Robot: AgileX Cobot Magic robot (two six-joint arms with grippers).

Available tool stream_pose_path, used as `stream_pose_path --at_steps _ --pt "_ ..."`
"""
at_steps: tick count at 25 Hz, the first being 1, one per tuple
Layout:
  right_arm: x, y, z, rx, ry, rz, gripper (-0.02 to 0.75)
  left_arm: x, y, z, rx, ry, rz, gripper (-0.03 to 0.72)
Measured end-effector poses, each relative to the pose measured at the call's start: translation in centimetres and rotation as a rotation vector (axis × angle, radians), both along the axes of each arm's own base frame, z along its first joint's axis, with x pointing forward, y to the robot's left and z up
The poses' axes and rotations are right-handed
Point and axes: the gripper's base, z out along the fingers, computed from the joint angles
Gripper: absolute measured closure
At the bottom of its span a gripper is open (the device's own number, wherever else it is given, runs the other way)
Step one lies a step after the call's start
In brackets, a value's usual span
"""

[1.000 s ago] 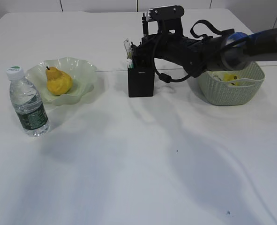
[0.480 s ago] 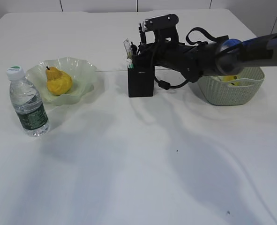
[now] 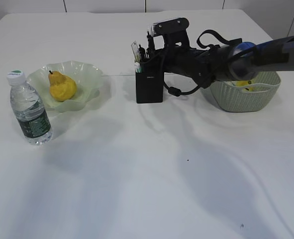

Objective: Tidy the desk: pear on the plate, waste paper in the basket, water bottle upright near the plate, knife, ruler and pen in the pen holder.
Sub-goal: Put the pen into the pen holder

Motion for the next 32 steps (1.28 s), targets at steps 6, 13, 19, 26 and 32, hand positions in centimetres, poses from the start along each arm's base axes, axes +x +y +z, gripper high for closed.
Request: stream_pose_path --at_steps 6,13,19,26,32 --pt "0.0 0.0 0.0 -0.001 0.002 -0.001 0.511 0.0 0.0 0.0 0.000 0.000 0.000 0.367" --pt "-0.1 -0.1 0.4 -0.002 0.008 -0.004 0.508 0.0 0.0 0.0 0.000 -0.001 0.000 0.367" --pt "-0.5 -0.3 3.1 -0.005 -0.002 -0.015 0.508 0.2 0.0 0.1 -0.004 -0.021 -0.002 0.367" --pt "-1.3 -0.9 6.1 -0.046 0.030 -0.034 0.507 0.4 -0.1 0.2 -0.008 -0.047 -0.005 0.370" --pt "-3.0 -1.8 10.8 -0.076 0.057 -0.069 0.507 0.5 -0.1 0.4 -0.012 -0.071 -0.008 0.387"
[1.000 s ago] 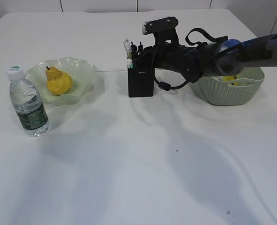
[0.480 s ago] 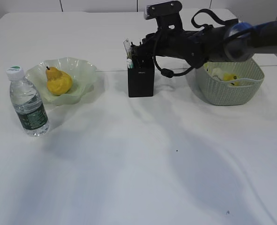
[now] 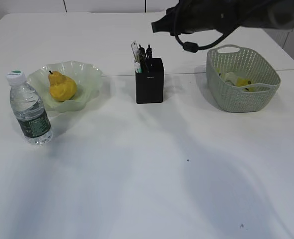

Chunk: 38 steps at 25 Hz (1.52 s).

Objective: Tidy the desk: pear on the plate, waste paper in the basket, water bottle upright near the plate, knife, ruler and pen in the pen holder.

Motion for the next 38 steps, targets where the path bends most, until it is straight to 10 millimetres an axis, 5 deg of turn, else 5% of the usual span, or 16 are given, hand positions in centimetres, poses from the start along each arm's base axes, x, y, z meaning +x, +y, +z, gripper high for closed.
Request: stream_pose_path --at_steps 9,19,27,38 --pt "-5.2 -2.3 10.4 0.009 -0.043 -0.056 0.507 0.4 -0.1 0.3 -0.010 -0.061 -0.007 0.391" --pt "-11.2 -4.8 17.2 -0.006 -0.077 -0.104 0.507 -1.0 0.0 3.6 -0.108 -0.293 0.040 0.410" --pt "-17.8 -7.0 17.4 -0.016 -0.064 -0.107 0.508 -6.9 0.9 4.9 -0.175 -0.449 0.068 0.420" --pt "-30.2 -11.2 17.2 0.033 -0.049 -0.129 0.508 -16.0 2.5 6.2 -0.218 -0.540 0.114 0.435"
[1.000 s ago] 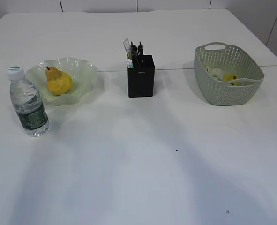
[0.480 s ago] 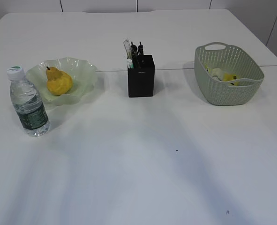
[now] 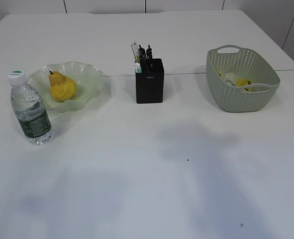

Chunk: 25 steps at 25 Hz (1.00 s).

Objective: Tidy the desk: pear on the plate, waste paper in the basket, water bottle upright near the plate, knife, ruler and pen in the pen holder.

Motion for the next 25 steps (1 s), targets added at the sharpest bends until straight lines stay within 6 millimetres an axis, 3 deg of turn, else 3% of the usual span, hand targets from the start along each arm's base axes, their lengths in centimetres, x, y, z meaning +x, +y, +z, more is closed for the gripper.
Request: stream_pose_path --at_steps 4,8,12,25 --pt "-3.9 -1.1 -1.2 0.040 0.022 0.008 0.508 -1.7 0.2 -0.1 -0.017 -0.005 0.004 0.440" --pt "-8.2 -1.8 -3.7 0.089 0.075 0.059 0.508 -3.5 0.5 0.0 -0.031 -0.063 0.002 0.441" --pt "-11.7 -2.6 -6.2 0.103 0.068 0.098 0.508 -4.0 0.4 -1.6 -0.050 -0.009 -0.009 0.442" --pt "-20.0 -5.4 -13.3 0.084 0.122 0.100 0.508 -6.4 -0.5 -6.1 -0.087 0.051 -0.134 0.450"
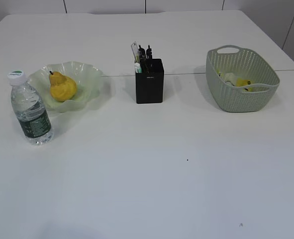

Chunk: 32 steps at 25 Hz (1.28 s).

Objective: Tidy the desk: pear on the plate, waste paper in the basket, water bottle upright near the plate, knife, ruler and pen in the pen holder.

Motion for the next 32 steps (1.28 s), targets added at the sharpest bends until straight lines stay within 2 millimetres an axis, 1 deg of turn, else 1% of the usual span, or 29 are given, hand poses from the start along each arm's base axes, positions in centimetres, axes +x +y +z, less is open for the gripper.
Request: stream_pose_path --at_steps 2,6,7,10,12,18,21,32 --pt "-0.4 -0.1 -0.7 -0.001 0.003 -0.002 0.508 -0.5 -0.1 -0.4 -0.005 -0.017 -0.016 0.450" --pt "0.2 -0.1 -2.9 -0.047 0.106 -0.015 0.508 -1.0 -0.1 -1.3 -0.015 -0.030 -0.021 0.450" --pt "0.3 -0.1 -3.1 -0.053 0.114 -0.017 0.508 -1.1 -0.1 -1.7 -0.022 -0.025 -0.027 0.450" --pt "0.7 0.0 -3.3 -0.051 0.096 -0.019 0.508 -0.8 -0.4 -2.9 -0.041 0.029 -0.049 0.450" --pt "1.0 0.1 -3.7 -0.052 0.098 -0.018 0.508 -0.8 -0.6 -3.2 -0.024 0.038 -0.071 0.450" --pt "1.1 0.1 -3.8 -0.051 0.095 -0.018 0.508 -0.9 -0.6 -3.3 0.029 0.042 -0.105 0.450" --pt "1.1 0.1 -3.8 -0.052 0.094 -0.019 0.508 -0.8 -0.5 -3.7 0.051 0.059 -0.102 0.450" --pt "1.1 0.1 -3.8 -0.054 0.091 -0.021 0.508 -0.8 -0.5 -3.9 0.054 0.070 -0.102 0.450"
